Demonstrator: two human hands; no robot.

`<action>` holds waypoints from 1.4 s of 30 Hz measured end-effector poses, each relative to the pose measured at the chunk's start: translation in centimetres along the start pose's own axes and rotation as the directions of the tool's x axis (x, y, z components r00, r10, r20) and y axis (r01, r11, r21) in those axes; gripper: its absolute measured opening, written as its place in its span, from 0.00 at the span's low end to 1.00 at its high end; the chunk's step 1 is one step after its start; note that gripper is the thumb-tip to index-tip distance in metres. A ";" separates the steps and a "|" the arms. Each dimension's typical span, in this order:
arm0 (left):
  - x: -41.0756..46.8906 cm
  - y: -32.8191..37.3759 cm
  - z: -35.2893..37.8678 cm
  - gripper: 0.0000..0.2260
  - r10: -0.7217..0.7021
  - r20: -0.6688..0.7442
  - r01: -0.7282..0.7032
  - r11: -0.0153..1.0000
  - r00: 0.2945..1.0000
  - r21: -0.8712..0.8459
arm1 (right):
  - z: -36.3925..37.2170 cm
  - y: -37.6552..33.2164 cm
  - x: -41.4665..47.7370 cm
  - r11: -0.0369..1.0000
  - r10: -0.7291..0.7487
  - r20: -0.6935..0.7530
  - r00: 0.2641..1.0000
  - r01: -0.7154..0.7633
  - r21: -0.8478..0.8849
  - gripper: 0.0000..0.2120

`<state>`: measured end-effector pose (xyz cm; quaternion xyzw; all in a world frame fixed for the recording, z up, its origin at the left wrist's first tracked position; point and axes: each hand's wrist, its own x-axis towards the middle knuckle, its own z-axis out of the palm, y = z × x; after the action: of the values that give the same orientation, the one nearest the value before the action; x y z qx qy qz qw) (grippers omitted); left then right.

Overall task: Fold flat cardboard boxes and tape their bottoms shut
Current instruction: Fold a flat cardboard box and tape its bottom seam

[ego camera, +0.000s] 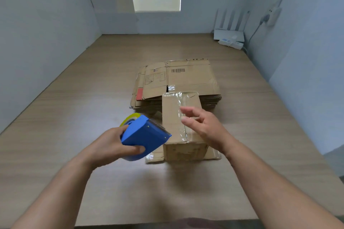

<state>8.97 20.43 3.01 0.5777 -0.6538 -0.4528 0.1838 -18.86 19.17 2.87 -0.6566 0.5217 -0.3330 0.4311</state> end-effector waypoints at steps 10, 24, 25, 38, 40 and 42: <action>0.2 2.7 1.1 0.18 0.087 0.191 -0.086 0.996 0.978 -0.013 | 0.3 -1.9 -0.8 0.976 -0.097 -0.001 0.995 0.095 0.197 0.06; 0.8 5.3 -1.1 0.34 -0.092 0.219 0.067 0.991 0.971 0.119 | 1.5 0.0 -2.9 0.986 0.069 -0.254 0.965 -0.027 0.167 0.12; 0.4 4.9 -1.9 0.35 -0.107 0.232 0.078 0.988 0.967 0.130 | 1.2 0.4 -3.3 0.982 0.098 -0.291 0.952 -0.045 0.186 0.12; 2.7 3.3 -3.8 0.40 -0.396 0.202 0.275 0.851 0.896 0.448 | -1.0 6.2 -4.2 0.878 0.462 -0.402 0.791 -0.342 0.336 0.12; 3.7 2.9 -3.2 0.41 -0.409 0.184 0.283 0.832 0.894 0.478 | -0.9 6.7 -4.0 0.865 0.488 -0.411 0.770 -0.363 0.347 0.13; 4.8 2.4 -2.6 0.39 -0.414 0.157 0.289 0.816 0.897 0.501 | -0.9 7.1 -3.7 0.854 0.511 -0.416 0.752 -0.389 0.345 0.12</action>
<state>8.28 14.87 4.96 0.6520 -0.6421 -0.3802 -0.1345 -23.31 22.01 -3.17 -0.3467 0.7137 -0.4344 0.4263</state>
